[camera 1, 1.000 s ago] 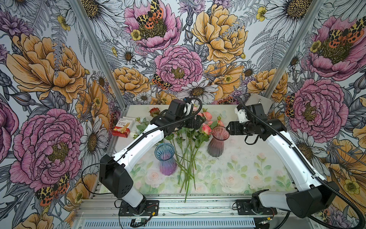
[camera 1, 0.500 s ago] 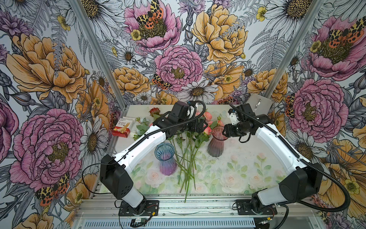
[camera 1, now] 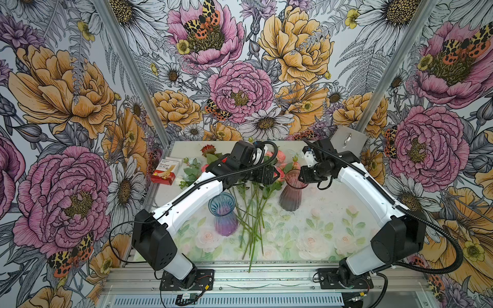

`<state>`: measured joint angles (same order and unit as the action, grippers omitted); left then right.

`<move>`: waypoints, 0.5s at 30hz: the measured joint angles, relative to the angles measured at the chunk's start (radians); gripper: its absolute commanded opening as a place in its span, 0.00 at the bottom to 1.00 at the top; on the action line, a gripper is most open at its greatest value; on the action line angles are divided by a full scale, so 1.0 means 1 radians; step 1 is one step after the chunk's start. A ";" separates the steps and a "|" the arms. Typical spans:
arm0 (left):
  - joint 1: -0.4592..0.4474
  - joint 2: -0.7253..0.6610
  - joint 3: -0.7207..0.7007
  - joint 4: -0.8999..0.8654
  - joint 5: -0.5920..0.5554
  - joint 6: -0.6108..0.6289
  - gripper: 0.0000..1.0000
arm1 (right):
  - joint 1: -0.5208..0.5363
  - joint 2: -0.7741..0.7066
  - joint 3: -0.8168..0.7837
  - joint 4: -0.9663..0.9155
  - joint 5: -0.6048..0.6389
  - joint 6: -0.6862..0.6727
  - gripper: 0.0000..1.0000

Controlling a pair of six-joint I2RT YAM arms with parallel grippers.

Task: Place the pink flowers into the vase
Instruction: Move the vase to the center of the board.

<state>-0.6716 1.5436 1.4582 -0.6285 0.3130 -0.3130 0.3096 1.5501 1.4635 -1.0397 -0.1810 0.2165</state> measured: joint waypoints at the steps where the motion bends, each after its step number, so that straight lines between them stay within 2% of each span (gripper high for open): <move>1: -0.002 -0.002 0.000 0.000 0.000 0.002 0.99 | 0.003 0.005 0.000 0.000 0.000 0.000 0.31; 5: -0.009 -0.007 -0.010 0.000 0.002 0.006 0.99 | 0.012 0.022 0.000 0.000 0.001 0.000 0.28; 9: -0.010 -0.007 -0.013 0.001 0.003 0.007 0.99 | 0.014 0.024 0.000 -0.001 -0.008 0.004 0.17; 12: -0.010 -0.007 -0.013 0.001 0.003 0.007 0.99 | 0.021 0.021 0.010 -0.002 -0.051 0.020 0.05; 15: -0.010 -0.007 -0.013 0.001 0.003 0.009 0.99 | 0.025 0.018 0.010 0.002 -0.047 0.022 0.03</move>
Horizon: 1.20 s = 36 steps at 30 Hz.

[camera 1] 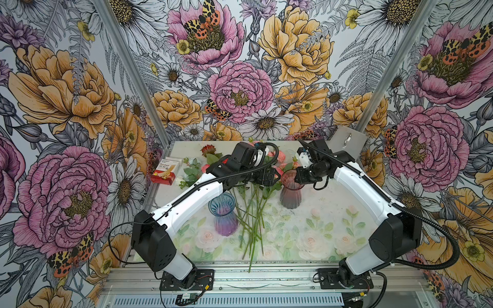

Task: Place the pink flowers into the vase
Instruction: Move the vase to the center of the board.

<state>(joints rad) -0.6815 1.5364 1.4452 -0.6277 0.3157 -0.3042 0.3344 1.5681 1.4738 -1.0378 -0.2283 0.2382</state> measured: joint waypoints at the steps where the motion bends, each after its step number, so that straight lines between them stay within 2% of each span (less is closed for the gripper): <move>1: 0.000 0.000 0.000 0.000 0.000 0.000 0.99 | 0.000 -0.002 0.000 -0.001 0.000 0.001 0.03; 10: 0.000 0.000 0.000 0.000 0.000 0.001 0.99 | -0.042 -0.043 -0.043 -0.002 -0.012 0.022 0.00; 23: -0.015 0.019 0.069 0.002 0.036 0.033 0.99 | -0.327 -0.082 -0.072 -0.016 0.000 0.047 0.00; 30: -0.016 0.019 0.087 0.003 0.060 0.055 0.99 | -0.423 -0.047 -0.058 -0.019 -0.064 0.092 0.00; 36: -0.016 0.023 0.087 0.003 0.064 0.070 0.99 | -0.468 0.001 -0.024 -0.019 -0.106 0.132 0.06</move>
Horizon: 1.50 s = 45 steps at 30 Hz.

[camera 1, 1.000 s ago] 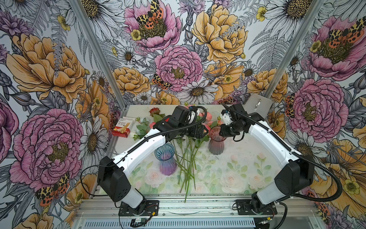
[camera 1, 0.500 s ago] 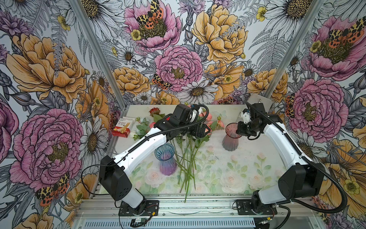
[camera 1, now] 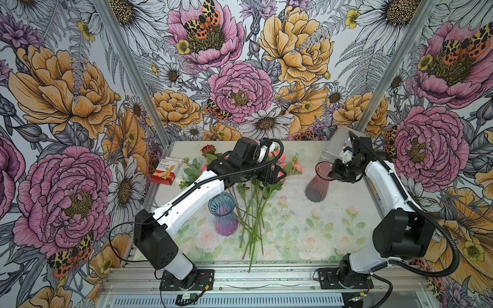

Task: Place the pink flowers into the vase
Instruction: Move the vase to the center of the board, then pick up the vase from the center of the board.

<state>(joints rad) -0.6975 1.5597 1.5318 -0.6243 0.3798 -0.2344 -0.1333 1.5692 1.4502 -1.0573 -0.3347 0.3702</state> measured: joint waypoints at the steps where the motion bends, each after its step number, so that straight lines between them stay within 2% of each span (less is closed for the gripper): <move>1: 0.000 0.000 0.000 0.000 0.000 0.003 0.99 | -0.003 0.000 0.000 0.007 0.002 0.001 0.07; 4: 0.001 0.000 0.000 0.000 0.000 0.003 0.99 | -0.004 0.000 0.000 0.019 0.009 0.001 0.12; 7: 0.002 0.000 0.000 0.000 0.000 0.004 0.99 | -0.004 -0.005 -0.006 0.026 0.017 -0.001 0.20; 9: 0.002 0.002 0.000 0.000 0.000 0.003 0.99 | -0.006 -0.010 -0.021 0.053 0.035 -0.011 0.22; 11: 0.002 0.002 0.000 0.000 0.000 0.003 0.99 | -0.009 -0.010 -0.036 0.084 0.038 -0.011 0.28; 15: 0.002 0.004 0.000 0.000 -0.001 0.003 0.99 | -0.010 -0.013 -0.057 0.109 0.047 -0.016 0.30; 17: 0.002 0.004 0.000 0.000 -0.006 0.003 0.98 | -0.010 -0.019 -0.064 0.113 0.055 -0.018 0.40; 19: 0.002 0.004 0.000 0.000 -0.018 0.003 0.99 | -0.010 -0.027 -0.070 0.115 0.061 -0.020 0.43; 22: 0.002 0.003 0.000 0.000 -0.043 0.007 0.99 | -0.010 -0.038 -0.072 0.117 0.072 -0.021 0.58; 28: 0.008 -0.019 0.000 0.000 -0.089 0.026 0.99 | -0.010 -0.073 -0.072 0.118 0.087 -0.022 0.80; 36: 0.056 -0.052 0.007 0.000 -0.103 0.025 0.99 | -0.010 -0.147 -0.069 0.115 0.096 -0.021 0.98; 42: 0.110 -0.070 0.009 0.000 -0.105 0.021 0.99 | -0.009 -0.180 -0.044 0.090 0.102 -0.020 0.99; 45: 0.170 -0.089 0.034 -0.002 -0.107 0.017 0.99 | 0.004 -0.208 -0.008 0.064 0.133 -0.024 0.99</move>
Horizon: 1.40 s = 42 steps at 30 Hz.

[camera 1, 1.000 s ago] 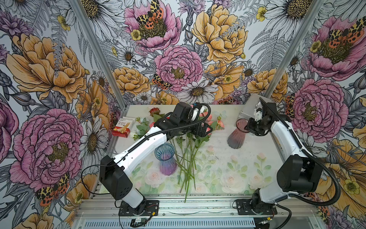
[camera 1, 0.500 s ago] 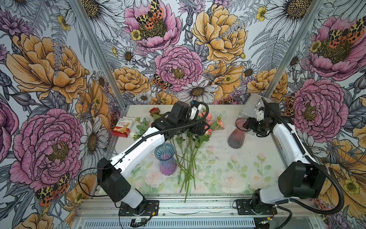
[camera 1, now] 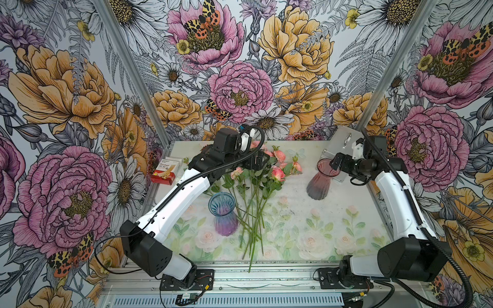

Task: Place the pink flowers into the vase
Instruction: Pick up the vase from the center of the board.

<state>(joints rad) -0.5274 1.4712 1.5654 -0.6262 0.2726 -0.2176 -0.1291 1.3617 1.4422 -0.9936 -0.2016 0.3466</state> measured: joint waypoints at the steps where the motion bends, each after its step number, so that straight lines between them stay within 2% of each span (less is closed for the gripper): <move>1: 0.027 -0.009 0.013 0.000 -0.002 -0.005 0.99 | 0.006 -0.011 0.017 -0.009 0.015 -0.004 0.99; 5: 0.133 -0.069 0.049 0.006 -0.024 -0.027 0.98 | 0.070 -0.045 0.107 -0.034 0.059 -0.028 0.99; 9: 0.198 -0.177 0.006 0.015 -0.042 -0.062 0.98 | 0.264 -0.033 0.198 -0.038 0.084 -0.069 0.99; 14: 0.304 -0.346 -0.154 -0.005 -0.036 -0.142 0.98 | 0.520 0.088 0.283 -0.038 0.060 -0.124 0.99; 19: 0.436 -0.462 -0.347 -0.051 -0.020 -0.206 0.98 | 0.693 0.258 0.351 -0.038 0.000 -0.154 0.99; 22: 0.503 -0.508 -0.415 -0.082 0.007 -0.233 0.98 | 0.784 0.344 0.404 -0.039 -0.054 -0.163 0.97; 29: 0.638 -0.563 -0.468 -0.104 0.100 -0.265 0.99 | 0.941 0.408 0.471 -0.038 -0.159 -0.186 0.83; 34: 0.645 -0.563 -0.470 -0.103 0.127 -0.275 0.99 | 1.027 0.467 0.492 -0.036 -0.181 -0.188 0.81; 42: 0.652 -0.587 -0.488 -0.103 0.144 -0.282 0.99 | 1.043 0.613 0.571 -0.042 -0.169 -0.190 0.73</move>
<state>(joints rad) 0.1249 0.8837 1.0779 -0.7292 0.4168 -0.4995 0.9134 1.9751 2.0129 -1.0359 -0.3710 0.1566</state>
